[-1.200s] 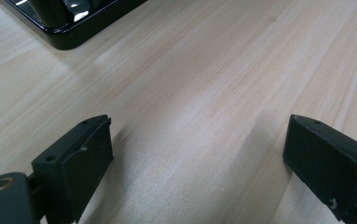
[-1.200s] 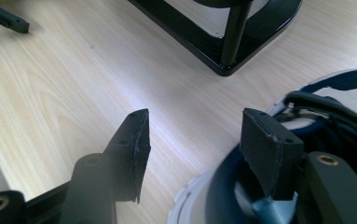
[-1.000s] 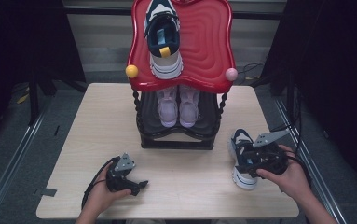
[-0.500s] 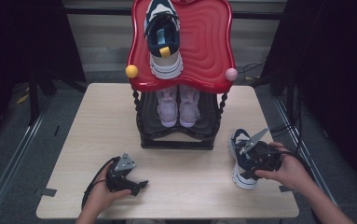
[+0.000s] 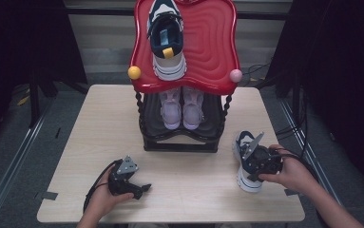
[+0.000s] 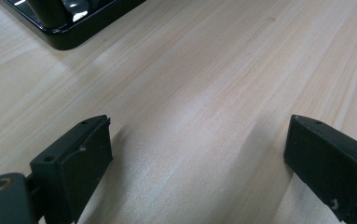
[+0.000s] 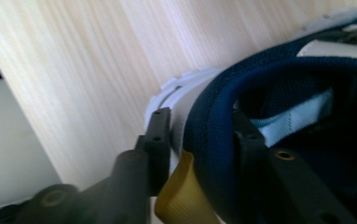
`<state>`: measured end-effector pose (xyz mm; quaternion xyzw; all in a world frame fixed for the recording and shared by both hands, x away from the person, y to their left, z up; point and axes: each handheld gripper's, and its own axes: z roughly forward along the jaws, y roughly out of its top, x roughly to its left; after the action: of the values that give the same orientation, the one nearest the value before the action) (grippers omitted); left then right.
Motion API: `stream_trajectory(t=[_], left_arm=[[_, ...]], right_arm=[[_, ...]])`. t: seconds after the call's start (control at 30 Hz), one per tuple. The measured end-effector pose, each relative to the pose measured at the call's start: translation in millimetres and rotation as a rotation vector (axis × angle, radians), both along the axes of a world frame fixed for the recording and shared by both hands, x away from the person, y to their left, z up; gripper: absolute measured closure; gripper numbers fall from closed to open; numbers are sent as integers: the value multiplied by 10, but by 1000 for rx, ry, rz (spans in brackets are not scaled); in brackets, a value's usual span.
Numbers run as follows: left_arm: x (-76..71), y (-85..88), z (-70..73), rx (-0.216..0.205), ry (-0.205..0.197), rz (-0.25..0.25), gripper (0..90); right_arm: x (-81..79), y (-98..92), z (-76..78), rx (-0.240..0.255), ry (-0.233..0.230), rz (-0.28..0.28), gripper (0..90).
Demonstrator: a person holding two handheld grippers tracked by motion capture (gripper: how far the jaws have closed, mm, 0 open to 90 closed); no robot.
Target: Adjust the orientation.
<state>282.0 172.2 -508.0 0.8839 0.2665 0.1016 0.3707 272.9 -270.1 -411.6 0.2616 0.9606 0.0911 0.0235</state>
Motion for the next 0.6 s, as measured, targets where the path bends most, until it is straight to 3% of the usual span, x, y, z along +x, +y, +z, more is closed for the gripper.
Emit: stream_trajectory(t=[0.13, 0.2, 0.23, 0.3, 0.4, 0.47, 0.57, 0.6], left_arm=[[0, 0, 0, 0, 1, 0, 70], [0, 0, 0, 0, 1, 0, 70], [0, -1, 0, -1, 1, 0, 70], [1, -1, 0, 0, 1, 0, 70], [1, -1, -1, -1, 0, -1, 70], [0, -1, -1, -1, 0, 0, 70], [1, 0, 0, 0, 1, -1, 70], [2, 0, 0, 0, 1, -2, 70]], right_arm=[[13, 40, -4, 39, -13, -10, 669], [16, 60, -6, 53, 12, -16, 662], [22, 66, -8, 48, 21, -14, 599], [11, 95, -19, 29, 69, -4, 521], [3, 138, -49, -45, 62, 48, 603], [13, 150, -86, -80, 70, 71, 598], [26, 167, -111, -96, 81, 114, 666], [13, 175, -100, -85, 76, 104, 674]])
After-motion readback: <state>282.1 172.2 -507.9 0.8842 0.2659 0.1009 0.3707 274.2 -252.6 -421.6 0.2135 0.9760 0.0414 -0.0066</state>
